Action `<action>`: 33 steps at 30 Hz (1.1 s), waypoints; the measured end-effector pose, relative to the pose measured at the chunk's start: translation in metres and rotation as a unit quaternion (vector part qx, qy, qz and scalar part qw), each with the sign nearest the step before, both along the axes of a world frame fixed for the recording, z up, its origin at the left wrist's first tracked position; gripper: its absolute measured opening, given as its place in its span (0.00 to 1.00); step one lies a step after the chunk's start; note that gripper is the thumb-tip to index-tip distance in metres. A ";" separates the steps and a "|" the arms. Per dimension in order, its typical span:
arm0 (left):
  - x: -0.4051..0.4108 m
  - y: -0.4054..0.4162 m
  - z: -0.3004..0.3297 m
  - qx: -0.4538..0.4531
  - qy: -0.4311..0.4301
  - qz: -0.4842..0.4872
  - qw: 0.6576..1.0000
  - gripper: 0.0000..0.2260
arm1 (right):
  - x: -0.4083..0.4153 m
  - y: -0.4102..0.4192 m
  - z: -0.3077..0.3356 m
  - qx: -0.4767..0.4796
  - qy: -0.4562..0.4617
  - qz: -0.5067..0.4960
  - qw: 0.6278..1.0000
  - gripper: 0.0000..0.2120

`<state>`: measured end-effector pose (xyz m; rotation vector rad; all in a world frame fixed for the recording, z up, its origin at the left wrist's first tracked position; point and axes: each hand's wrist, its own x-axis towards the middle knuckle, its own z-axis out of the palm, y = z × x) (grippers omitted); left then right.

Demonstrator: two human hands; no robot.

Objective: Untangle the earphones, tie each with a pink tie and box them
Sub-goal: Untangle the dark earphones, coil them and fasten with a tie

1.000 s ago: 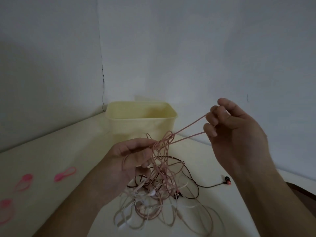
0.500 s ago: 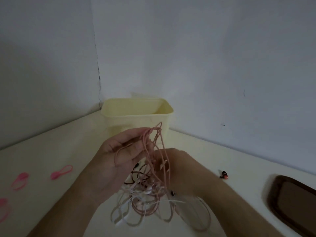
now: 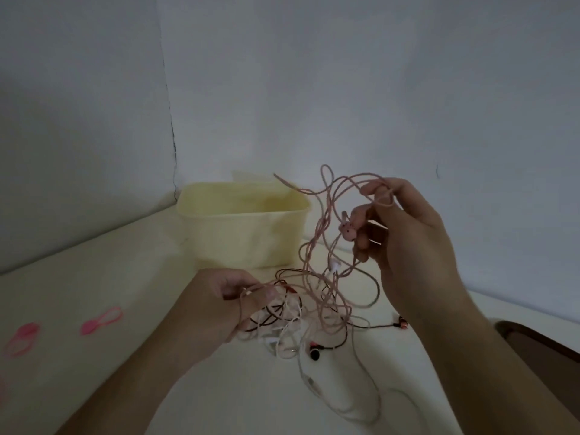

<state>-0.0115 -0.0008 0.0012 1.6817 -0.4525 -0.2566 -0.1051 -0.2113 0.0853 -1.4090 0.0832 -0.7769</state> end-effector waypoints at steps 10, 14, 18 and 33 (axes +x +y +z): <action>0.007 0.003 -0.011 0.094 -0.039 0.036 0.994 0.07 | -0.002 -0.006 0.004 -0.078 -0.016 -0.052 0.996 0.12; 0.011 0.011 -0.012 0.200 -0.175 0.127 0.956 0.11 | -0.001 -0.007 0.000 -0.163 0.011 -0.063 0.985 0.09; 0.004 0.005 -0.005 0.067 -0.030 -0.020 0.997 0.03 | -0.001 0.003 0.002 -0.125 0.074 0.035 0.989 0.16; 0.007 0.006 -0.012 0.132 -0.155 0.084 0.975 0.13 | 0.006 0.012 -0.006 -0.131 0.180 0.006 0.975 0.17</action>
